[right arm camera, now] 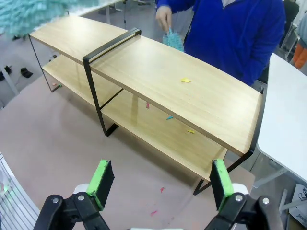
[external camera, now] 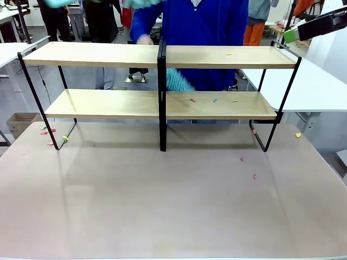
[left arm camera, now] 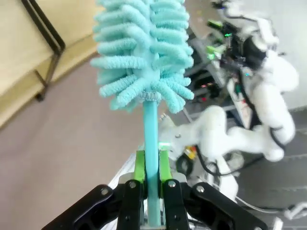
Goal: Clean the shelves.
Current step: Clean another randomly selected level of the Shelf with the Duster.
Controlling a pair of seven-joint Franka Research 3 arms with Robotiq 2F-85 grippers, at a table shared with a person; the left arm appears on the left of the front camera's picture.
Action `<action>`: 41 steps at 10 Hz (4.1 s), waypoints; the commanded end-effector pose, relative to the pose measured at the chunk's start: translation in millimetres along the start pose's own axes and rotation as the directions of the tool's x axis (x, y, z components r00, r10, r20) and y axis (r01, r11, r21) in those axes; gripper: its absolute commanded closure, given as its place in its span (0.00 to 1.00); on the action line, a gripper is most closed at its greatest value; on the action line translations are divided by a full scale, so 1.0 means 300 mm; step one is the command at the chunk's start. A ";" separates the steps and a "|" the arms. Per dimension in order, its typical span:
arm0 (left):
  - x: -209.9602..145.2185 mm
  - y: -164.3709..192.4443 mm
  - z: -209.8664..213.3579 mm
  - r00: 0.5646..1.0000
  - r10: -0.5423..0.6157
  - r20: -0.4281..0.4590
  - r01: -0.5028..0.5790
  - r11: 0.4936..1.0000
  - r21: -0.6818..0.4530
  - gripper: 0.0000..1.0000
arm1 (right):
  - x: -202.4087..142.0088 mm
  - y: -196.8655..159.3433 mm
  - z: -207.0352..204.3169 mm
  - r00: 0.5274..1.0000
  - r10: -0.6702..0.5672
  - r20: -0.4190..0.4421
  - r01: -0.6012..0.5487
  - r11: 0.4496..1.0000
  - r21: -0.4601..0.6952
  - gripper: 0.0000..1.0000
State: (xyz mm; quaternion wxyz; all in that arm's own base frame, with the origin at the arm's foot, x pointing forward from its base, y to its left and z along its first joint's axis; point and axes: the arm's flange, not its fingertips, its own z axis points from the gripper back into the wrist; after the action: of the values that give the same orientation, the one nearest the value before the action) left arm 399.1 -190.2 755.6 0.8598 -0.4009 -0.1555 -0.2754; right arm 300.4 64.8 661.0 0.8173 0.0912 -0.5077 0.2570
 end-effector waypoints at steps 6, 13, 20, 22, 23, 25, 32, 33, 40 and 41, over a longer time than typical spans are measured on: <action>0.210 0.008 -0.191 0.993 0.061 -0.099 -0.049 0.992 0.120 0.87 | 0.002 -0.003 0.000 1.000 -0.001 0.002 0.001 1.000 -0.002 0.00; 0.118 0.008 -0.076 0.995 0.044 -0.088 -0.029 0.987 0.159 0.87 | 0.002 -0.003 0.000 1.000 -0.001 0.002 0.001 1.000 -0.002 0.00; -0.169 0.102 0.447 0.982 0.046 0.185 -0.062 0.995 0.083 0.87 | 0.002 -0.003 0.000 1.000 -0.001 0.002 0.001 1.000 -0.002 0.00; -0.159 0.091 0.427 0.984 0.041 0.170 -0.055 0.995 0.077 0.87 | 0.002 -0.003 0.000 1.000 -0.001 0.002 0.001 1.000 -0.002 0.00; -0.152 0.092 0.423 0.985 0.044 0.168 -0.057 0.995 0.077 0.87 | 0.002 -0.003 0.000 1.000 -0.001 0.002 0.001 1.000 -0.002 0.00; -0.123 0.089 0.381 0.991 0.041 0.124 -0.051 0.995 0.080 0.87 | 0.002 -0.003 0.000 1.000 -0.001 0.002 0.001 1.000 -0.002 0.00; 0.164 0.002 -0.161 0.997 0.057 -0.051 -0.042 0.963 0.266 0.87 | 0.002 -0.003 0.000 1.000 -0.001 0.002 0.001 1.000 -0.002 0.00; 0.191 -0.004 -0.242 0.994 0.059 -0.090 -0.031 0.958 0.284 0.87 | 0.002 -0.003 0.000 1.000 -0.001 0.002 0.001 1.000 -0.002 0.00; 0.243 -0.029 -0.481 0.954 0.003 -0.301 0.081 0.960 0.268 0.87 | 0.002 -0.003 0.000 1.000 -0.001 0.002 0.001 1.000 -0.002 0.00; 0.249 -0.031 -0.486 0.947 -0.045 -0.318 0.128 0.961 0.245 0.87 | 0.002 -0.003 0.000 1.000 -0.001 0.002 0.001 1.000 -0.002 0.00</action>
State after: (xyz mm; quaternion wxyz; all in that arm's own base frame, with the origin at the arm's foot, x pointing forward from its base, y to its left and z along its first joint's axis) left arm 455.4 -331.9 699.2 0.9125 -0.2389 -0.0660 -0.3254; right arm 300.4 64.6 661.0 0.8173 0.0913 -0.5077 0.2568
